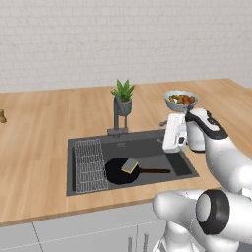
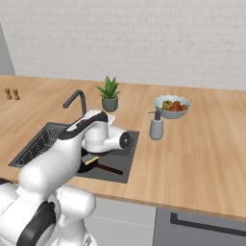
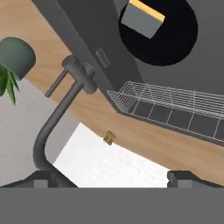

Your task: Pick the pan and sponge and place them into the sink. Then turn on the water.

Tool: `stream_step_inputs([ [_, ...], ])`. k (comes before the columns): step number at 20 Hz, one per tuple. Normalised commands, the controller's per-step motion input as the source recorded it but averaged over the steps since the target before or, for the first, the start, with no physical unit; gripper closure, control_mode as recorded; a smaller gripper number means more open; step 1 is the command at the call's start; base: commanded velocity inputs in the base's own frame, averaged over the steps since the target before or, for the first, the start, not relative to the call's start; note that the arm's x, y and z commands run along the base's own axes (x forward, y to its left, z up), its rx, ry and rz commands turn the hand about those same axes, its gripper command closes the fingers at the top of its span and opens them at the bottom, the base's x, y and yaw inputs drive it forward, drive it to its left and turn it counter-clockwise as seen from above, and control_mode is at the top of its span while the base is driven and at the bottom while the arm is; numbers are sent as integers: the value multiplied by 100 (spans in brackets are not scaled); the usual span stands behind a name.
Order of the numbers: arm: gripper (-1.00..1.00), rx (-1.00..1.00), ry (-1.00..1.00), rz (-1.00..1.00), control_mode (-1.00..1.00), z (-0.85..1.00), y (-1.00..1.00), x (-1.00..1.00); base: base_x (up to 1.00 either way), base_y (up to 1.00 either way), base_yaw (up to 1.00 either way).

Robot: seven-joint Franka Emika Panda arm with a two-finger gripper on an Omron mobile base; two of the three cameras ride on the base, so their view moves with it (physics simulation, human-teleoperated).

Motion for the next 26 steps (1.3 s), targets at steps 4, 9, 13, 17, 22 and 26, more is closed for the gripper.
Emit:
stream_step_inputs([
  [4, -100, 17, 32, -17, -100, 0, 0, 34, 0, 0, 0],
  [9, -100, 16, 18, -7, -100, 0, 0, 45, 0, 0, 0],
  [13, -100, 16, 3, -2, -100, -9, 4, 42, 0, 0, 0],
  [17, -100, 16, 0, 0, -100, -22, 3, 33, 0, 0, 0],
  [22, -100, 10, 0, 0, -100, -27, 16, 36, 0, 0, 0],
  [26, -100, 4, 0, 0, -100, -17, 26, 29, 0, 0, 0],
])
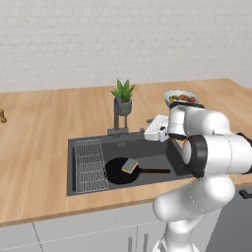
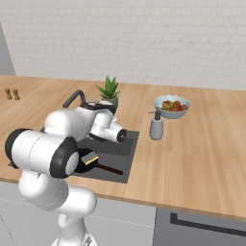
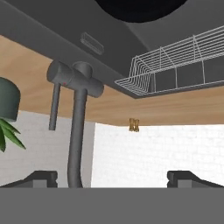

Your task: Pick the pan and sponge and place them into the sink. Then turn on the water.

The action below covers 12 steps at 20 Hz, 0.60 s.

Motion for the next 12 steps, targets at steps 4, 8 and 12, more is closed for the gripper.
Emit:
stream_step_inputs([
  [4, -100, 0, 0, 0, -100, -25, 26, 36, 0, 0, 0],
  [8, -100, 0, 0, 0, -100, -19, 16, 44, 0, 0, 0],
  [12, -100, 0, 0, -3, -100, -16, 0, 45, 0, 0, 0],
])
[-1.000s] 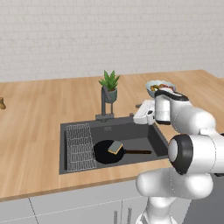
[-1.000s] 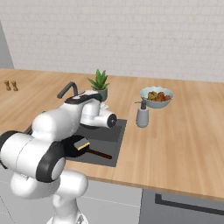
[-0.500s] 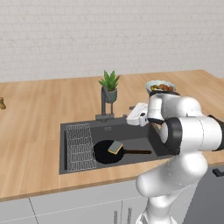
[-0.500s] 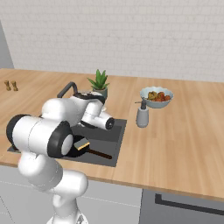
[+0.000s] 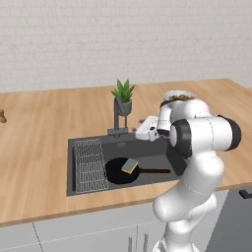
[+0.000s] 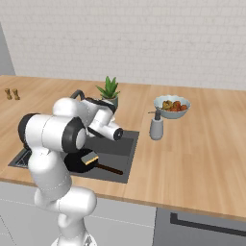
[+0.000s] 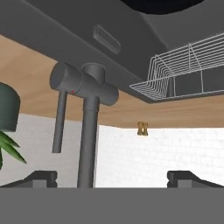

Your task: Pick the pan and sponge and place them into the sink. Then turn on the water.

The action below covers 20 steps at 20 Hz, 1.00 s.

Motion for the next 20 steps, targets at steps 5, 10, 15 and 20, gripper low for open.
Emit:
stream_step_inputs([
  [5, -100, 0, 0, -5, -100, -13, 0, 50, 0, 0, 0],
  [10, -100, 0, 0, -4, -100, -11, 9, 36, 0, 0, 0],
  [15, -100, 0, 0, -2, -100, -17, 12, 34, 0, 0, 0],
  [20, -100, 0, 0, -3, -100, -9, 10, 30, 0, 0, 0],
])
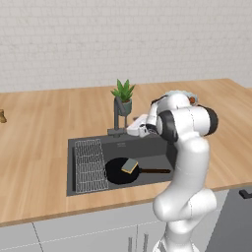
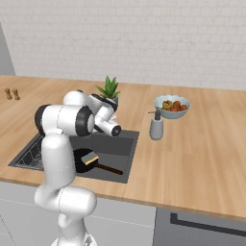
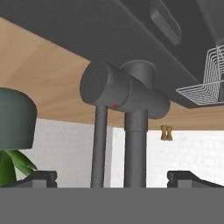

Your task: Pick the pan and sponge and place them into the sink. Then turn on the water.

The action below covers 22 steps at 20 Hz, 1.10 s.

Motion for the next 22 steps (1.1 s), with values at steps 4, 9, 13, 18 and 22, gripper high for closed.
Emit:
stream_step_inputs([
  [4, -100, 0, 0, -4, -100, -7, 7, 34, 0, 0, 0],
  [9, -100, 0, 0, -3, -100, -7, 4, 35, 0, 0, 0],
  [13, -100, 0, 0, -3, -100, -11, 0, 32, 0, 0, 0],
  [18, -100, 0, 0, -4, -100, -7, 0, 23, 0, 0, 0],
  [22, 100, 0, 0, -7, -100, 0, 0, 5, 0, 0, 0],
])
